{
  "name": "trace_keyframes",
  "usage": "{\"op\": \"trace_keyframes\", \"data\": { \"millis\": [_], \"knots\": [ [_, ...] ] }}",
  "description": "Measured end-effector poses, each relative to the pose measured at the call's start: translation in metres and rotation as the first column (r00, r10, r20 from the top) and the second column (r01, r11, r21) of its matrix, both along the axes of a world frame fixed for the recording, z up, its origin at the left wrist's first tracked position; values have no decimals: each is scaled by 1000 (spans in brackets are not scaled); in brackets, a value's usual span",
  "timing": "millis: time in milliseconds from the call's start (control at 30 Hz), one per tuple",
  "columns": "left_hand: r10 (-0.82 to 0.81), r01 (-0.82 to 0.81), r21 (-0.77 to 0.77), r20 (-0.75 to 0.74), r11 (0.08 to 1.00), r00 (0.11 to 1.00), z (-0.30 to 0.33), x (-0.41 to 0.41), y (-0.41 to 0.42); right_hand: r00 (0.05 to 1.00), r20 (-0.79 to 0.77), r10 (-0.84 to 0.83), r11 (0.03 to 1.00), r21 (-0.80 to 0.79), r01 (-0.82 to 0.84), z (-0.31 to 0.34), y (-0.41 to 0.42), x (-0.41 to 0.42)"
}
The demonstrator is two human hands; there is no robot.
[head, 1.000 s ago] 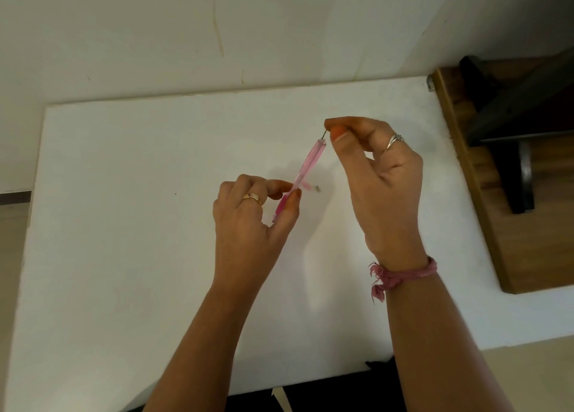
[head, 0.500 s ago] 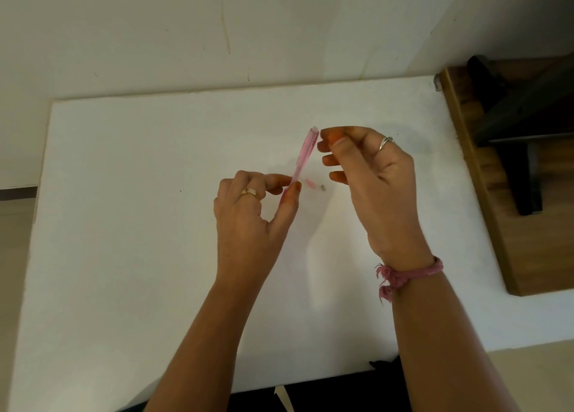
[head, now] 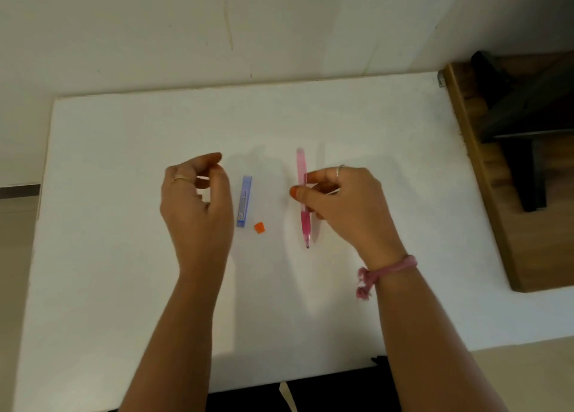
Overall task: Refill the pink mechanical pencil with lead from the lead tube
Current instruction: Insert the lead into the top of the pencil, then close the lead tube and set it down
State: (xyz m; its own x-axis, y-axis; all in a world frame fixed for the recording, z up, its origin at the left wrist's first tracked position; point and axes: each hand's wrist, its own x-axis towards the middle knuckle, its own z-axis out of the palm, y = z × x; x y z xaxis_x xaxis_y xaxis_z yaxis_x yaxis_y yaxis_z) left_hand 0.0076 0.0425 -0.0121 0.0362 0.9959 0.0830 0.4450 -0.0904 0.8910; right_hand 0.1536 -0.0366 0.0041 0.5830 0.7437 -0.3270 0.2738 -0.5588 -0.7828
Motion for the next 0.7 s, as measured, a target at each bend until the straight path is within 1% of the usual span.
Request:
{"op": "trace_keyframes", "data": {
  "millis": [67,100,233,333,400,433,500,533,600,633,700],
  "knots": [
    [36,-38,-66,-32,997,999,-5,-3,4,987,150,55,995,-89,-42,-7,1,-8],
    [34,-38,-85,-49,996,998,-7,-3,5,982,181,57,994,-102,-39,-10,2,-12],
    [1,-12,-119,-89,993,996,-9,-3,3,969,240,50,993,-114,-23,-15,6,-17],
    [-3,-9,-129,-96,992,995,-8,-3,4,952,295,80,990,-132,-42,-13,7,-19],
    [3,-16,-136,-100,991,995,-8,-3,5,937,334,102,992,-107,-70,-9,8,-21],
    [6,-20,-139,-99,990,995,-8,-4,5,930,343,130,991,-86,-107,-7,9,-22],
    [6,-19,-144,-95,989,995,-8,-3,5,914,309,262,965,-81,-249,-3,11,-27],
    [1,-15,-146,-95,989,995,-8,-3,5,893,275,355,935,-106,-339,-2,12,-30],
    [-10,-5,-152,-101,988,995,-9,-3,5,816,246,523,851,-195,-487,-4,13,-37],
    [-19,1,-156,-108,988,994,-9,-3,5,782,256,568,822,-225,-523,-5,14,-40],
    [-47,24,-167,-132,986,990,-11,-3,4,756,286,588,808,-239,-538,-6,14,-43]
  ]
}}
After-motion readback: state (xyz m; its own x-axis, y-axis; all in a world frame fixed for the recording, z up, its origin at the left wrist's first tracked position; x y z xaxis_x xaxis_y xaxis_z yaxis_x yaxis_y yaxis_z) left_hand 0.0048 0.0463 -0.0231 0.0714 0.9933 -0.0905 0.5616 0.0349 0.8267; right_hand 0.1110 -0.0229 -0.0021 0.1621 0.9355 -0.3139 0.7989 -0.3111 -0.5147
